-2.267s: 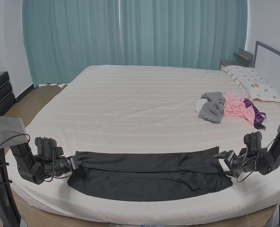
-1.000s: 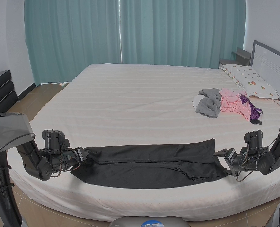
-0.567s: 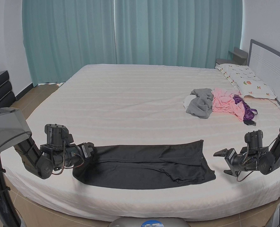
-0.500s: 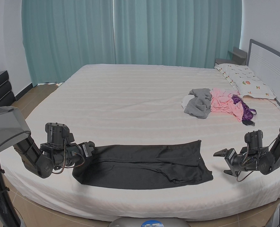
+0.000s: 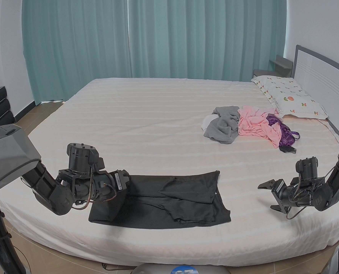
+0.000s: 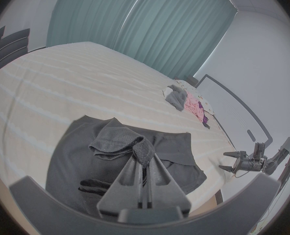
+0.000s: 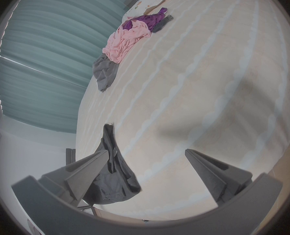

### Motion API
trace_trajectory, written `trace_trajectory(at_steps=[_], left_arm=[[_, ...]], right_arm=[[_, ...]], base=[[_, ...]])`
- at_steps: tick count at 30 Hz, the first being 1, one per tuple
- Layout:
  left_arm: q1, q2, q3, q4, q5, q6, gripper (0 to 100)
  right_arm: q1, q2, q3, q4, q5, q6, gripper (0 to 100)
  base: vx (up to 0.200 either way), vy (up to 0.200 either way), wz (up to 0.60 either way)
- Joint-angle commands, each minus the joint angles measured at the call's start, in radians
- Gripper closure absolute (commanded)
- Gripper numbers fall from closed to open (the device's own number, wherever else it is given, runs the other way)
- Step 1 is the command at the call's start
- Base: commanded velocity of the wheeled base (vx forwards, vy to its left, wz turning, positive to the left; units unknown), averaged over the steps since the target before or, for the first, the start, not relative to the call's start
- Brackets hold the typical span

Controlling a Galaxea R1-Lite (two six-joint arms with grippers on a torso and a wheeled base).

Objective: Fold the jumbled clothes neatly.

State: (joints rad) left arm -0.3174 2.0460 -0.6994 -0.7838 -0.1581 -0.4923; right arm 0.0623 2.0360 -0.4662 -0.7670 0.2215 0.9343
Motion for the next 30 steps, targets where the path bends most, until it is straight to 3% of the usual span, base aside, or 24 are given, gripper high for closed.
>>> trace_trajectory(at_steps=[1,14,17,30], left_arm=[[-0.031,-0.004,-0.028,0.029,0.000,-0.002,100],[-0.117,0.010,-0.154,0.173,0.000,-0.003,100],[-0.141,0.054,-0.201,0.186,0.040,-0.020,100],[-0.204,0.188,-0.301,0.184,0.157,-0.052,100]], right_arm=[[0.002,0.000,0.000,0.000,0.001,0.000,0],[0.004,0.001,0.003,0.000,0.001,0.000,0],[0.004,0.001,0.003,0.000,0.001,-0.002,0],[0.019,0.004,0.009,0.000,0.001,-0.002,0]], base=[[0.000,-0.200,0.00],[0.000,-0.200,0.00],[0.000,-0.200,0.00],[0.000,0.000,0.00]])
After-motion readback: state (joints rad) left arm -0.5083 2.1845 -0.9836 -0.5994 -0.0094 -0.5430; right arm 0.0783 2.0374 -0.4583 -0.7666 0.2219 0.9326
